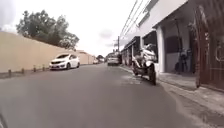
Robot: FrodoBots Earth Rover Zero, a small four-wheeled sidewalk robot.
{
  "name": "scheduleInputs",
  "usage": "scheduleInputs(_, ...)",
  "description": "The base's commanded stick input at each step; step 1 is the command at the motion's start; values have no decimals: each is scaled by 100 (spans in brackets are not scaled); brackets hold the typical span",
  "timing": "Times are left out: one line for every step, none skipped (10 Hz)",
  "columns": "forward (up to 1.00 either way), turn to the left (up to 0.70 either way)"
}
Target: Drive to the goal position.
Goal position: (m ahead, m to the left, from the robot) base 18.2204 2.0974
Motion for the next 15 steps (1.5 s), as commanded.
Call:
scheduleInputs(70, 0)
scheduleInputs(70, 13)
scheduleInputs(70, 35)
scheduleInputs(70, 35)
scheduleInputs(70, 0)
scheduleInputs(70, 0)
scheduleInputs(70, 0)
scheduleInputs(70, 0)
scheduleInputs(70, 0)
scheduleInputs(70, 0)
scheduleInputs(70, 0)
scheduleInputs(70, 0)
scheduleInputs(70, 0)
scheduleInputs(70, 0)
scheduleInputs(70, 0)
